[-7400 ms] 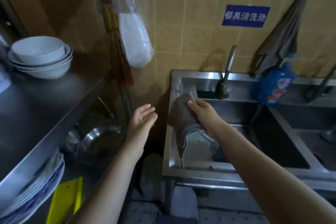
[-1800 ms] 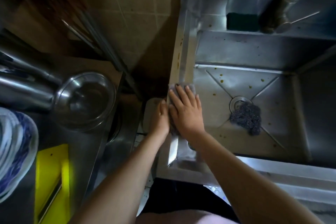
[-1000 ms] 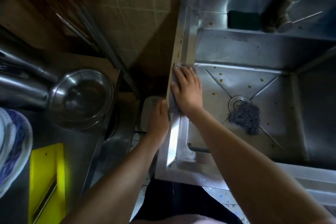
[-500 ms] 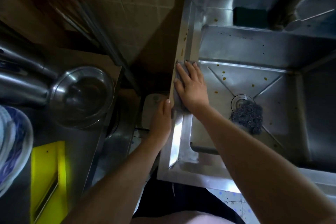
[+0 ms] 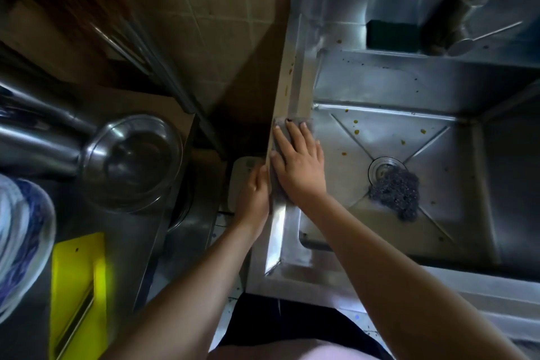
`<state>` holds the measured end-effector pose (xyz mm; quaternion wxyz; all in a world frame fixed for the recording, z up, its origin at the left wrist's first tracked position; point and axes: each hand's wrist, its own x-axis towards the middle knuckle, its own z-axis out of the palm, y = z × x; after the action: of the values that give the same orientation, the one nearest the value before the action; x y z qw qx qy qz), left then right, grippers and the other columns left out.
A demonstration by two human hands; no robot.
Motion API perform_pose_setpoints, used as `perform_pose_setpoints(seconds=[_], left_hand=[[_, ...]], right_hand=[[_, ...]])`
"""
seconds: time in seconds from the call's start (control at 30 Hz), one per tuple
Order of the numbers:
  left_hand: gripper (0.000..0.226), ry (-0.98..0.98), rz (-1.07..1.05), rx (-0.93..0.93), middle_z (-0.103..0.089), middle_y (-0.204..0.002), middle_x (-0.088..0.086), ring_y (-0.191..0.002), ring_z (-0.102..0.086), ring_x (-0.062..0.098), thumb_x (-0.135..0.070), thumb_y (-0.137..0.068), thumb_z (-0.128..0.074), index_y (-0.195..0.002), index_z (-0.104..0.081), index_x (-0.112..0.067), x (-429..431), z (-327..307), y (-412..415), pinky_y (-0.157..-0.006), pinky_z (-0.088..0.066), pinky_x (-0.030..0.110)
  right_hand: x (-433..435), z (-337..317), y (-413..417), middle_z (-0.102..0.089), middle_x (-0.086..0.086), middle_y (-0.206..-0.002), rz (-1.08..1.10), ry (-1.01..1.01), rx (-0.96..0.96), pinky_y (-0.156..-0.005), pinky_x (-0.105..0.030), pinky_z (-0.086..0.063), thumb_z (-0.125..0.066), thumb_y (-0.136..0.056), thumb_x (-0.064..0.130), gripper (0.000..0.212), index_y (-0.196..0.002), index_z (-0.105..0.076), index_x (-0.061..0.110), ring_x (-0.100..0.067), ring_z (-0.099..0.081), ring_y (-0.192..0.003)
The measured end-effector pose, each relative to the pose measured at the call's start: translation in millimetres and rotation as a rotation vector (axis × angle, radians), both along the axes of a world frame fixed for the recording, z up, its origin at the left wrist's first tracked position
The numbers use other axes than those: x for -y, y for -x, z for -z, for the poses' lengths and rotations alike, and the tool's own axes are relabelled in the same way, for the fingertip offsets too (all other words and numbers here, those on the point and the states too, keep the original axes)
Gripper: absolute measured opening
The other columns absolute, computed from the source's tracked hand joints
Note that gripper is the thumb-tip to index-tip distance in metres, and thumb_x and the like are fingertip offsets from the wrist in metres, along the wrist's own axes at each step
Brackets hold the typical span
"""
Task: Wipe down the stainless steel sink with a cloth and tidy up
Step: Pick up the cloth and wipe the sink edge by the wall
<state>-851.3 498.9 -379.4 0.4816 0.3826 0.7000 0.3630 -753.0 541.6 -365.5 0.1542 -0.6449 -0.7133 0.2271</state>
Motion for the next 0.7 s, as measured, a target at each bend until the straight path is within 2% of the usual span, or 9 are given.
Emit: perform_pose_setpoints(seconds=[0.07, 0.13, 0.2, 0.3, 0.43, 0.5, 0.6, 0.67, 0.7], left_hand=[[0.025, 0.0, -0.009, 0.01, -0.061, -0.093, -0.018, -0.082, -0.055, -0.013, -0.029, -0.098, -0.036, -0.107, -0.059, -0.034, -0.7, -2.2, -1.1, -0.071, -0.038, 0.005], [0.029, 0.014, -0.02, -0.002, -0.061, -0.101, -0.01, -0.093, -0.056, 0.003, -0.029, -0.098, -0.036, -0.114, -0.059, -0.028, -2.2, -4.2, -1.6, -0.081, -0.039, 0.019], [0.031, 0.022, -0.012, -0.044, -0.061, -0.103, -0.005, -0.094, -0.056, 0.011, -0.031, -0.098, -0.034, -0.115, -0.059, -0.024, -1.7, -5.5, -1.5, -0.081, -0.037, 0.024], [0.036, 0.016, 0.014, -0.131, -0.056, -0.098, -0.005, -0.088, -0.051, 0.009, -0.036, -0.098, -0.031, -0.115, -0.058, -0.02, 1.2, -6.1, -0.4, -0.078, -0.034, 0.024], [0.032, 0.053, -0.006, -0.171, -0.053, -0.088, -0.006, -0.079, -0.048, 0.007, -0.036, -0.098, -0.031, -0.104, -0.059, -0.021, 0.3, -8.0, -2.1, -0.068, -0.032, 0.024], [0.033, 0.055, 0.002, -0.193, -0.053, -0.089, -0.005, -0.079, -0.047, 0.006, -0.034, -0.099, -0.032, -0.107, -0.06, -0.018, 0.1, -9.6, -2.7, -0.07, -0.03, 0.021], [0.027, 0.036, 0.029, -0.163, -0.055, -0.091, -0.003, -0.082, -0.05, 0.009, -0.032, -0.099, -0.032, -0.1, -0.057, -0.023, -0.1, -11.3, -2.4, -0.071, -0.032, 0.022], [0.025, 0.029, 0.032, -0.146, -0.055, -0.092, -0.005, -0.082, -0.05, 0.006, -0.033, -0.098, -0.032, -0.098, -0.056, -0.026, 0.4, -10.6, -0.5, -0.067, -0.034, 0.02], [0.027, 0.022, 0.039, -0.147, -0.054, -0.095, -0.008, -0.084, -0.049, 0.004, -0.035, -0.098, -0.032, -0.103, -0.057, -0.025, 0.9, -10.1, 0.9, -0.063, -0.035, 0.015]], right_hand=[[-3.6, -0.8, -0.3, -0.012, 0.006, -0.157, 0.005, 0.01, 0.002, -0.116, -0.041, -0.001, -0.031, -0.097, 0.041, 0.05, -0.146, -0.021, 0.035, -0.015, 0.004, -0.144], [-9.7, 0.1, 0.0, -0.011, 0.006, -0.157, 0.001, 0.002, 0.013, -0.116, -0.041, -0.003, -0.03, -0.097, 0.043, 0.051, -0.146, -0.02, 0.036, -0.015, 0.005, -0.144], [-17.3, 3.0, -0.7, -0.012, 0.005, -0.157, 0.002, -0.007, 0.008, -0.116, -0.042, -0.006, -0.03, -0.096, 0.046, 0.052, -0.146, -0.021, 0.036, -0.016, 0.004, -0.144], [-33.4, 9.8, -1.9, -0.017, 0.002, -0.156, 0.016, -0.052, 0.015, -0.115, -0.044, -0.01, -0.028, -0.092, 0.049, 0.055, -0.145, -0.024, 0.033, -0.019, -0.002, -0.145], [-54.4, 14.3, -4.0, -0.02, -0.001, -0.156, 0.028, -0.063, 0.034, -0.115, -0.045, -0.014, -0.026, -0.089, 0.051, 0.059, -0.145, -0.025, 0.031, -0.023, -0.006, -0.145], [-57.9, 15.0, -4.8, -0.018, 0.001, -0.156, 0.026, -0.052, 0.027, -0.115, -0.045, -0.013, -0.024, -0.09, 0.052, 0.059, -0.146, -0.022, 0.032, -0.022, -0.004, -0.145], [-53.4, 14.1, -5.5, -0.015, 0.002, -0.157, 0.022, -0.032, -0.004, -0.115, -0.046, -0.011, -0.025, -0.091, 0.053, 0.06, -0.147, -0.018, 0.032, -0.02, -0.001, -0.145], [-44.4, 13.3, -5.3, -0.013, 0.002, -0.157, 0.015, -0.016, -0.026, -0.114, -0.045, -0.01, -0.028, -0.092, 0.054, 0.061, -0.147, -0.016, 0.031, -0.02, 0.001, -0.145], [-38.6, 12.5, -4.9, -0.014, 0.002, -0.157, 0.021, -0.016, -0.048, -0.114, -0.045, -0.011, -0.03, -0.093, 0.052, 0.06, -0.147, -0.017, 0.03, -0.02, 0.001, -0.145]])
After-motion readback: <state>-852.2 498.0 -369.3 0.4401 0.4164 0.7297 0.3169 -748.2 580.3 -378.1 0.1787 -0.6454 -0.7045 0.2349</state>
